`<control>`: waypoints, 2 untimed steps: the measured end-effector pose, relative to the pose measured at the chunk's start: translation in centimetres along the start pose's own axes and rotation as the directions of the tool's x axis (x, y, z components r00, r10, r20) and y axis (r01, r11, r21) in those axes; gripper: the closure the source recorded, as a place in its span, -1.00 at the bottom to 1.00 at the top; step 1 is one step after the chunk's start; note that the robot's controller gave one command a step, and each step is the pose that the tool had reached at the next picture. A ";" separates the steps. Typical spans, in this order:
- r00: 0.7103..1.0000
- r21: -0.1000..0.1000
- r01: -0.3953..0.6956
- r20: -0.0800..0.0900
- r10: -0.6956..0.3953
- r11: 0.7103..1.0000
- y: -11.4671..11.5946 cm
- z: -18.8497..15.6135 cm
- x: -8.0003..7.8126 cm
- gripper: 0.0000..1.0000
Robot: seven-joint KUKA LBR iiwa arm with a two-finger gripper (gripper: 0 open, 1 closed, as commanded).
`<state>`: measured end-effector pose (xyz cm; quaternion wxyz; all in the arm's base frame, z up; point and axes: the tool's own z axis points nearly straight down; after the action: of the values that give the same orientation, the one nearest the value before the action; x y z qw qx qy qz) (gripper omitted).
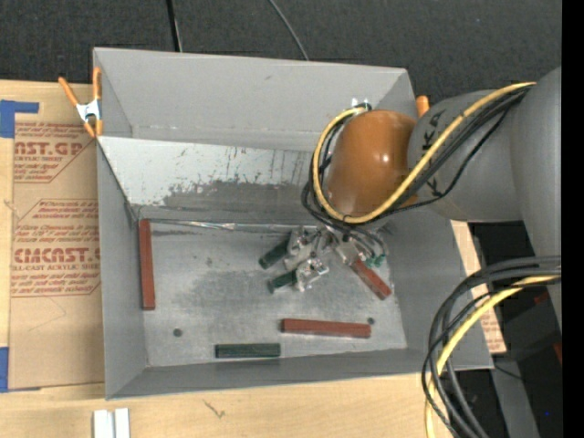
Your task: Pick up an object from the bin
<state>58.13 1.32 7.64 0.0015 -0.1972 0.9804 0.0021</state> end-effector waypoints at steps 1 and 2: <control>1.000 0.000 0.000 0.000 0.000 1.000 0.0 0.0 0.0 1.00; 0.999 0.002 -0.034 -0.004 0.034 0.999 0.8 -4.0 -1.1 1.00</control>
Offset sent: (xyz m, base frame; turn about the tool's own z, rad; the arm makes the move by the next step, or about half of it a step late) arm 0.0094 0.0129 0.0496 0.0386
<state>58.84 2.47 11.65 -0.0003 -0.1807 0.9835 0.0010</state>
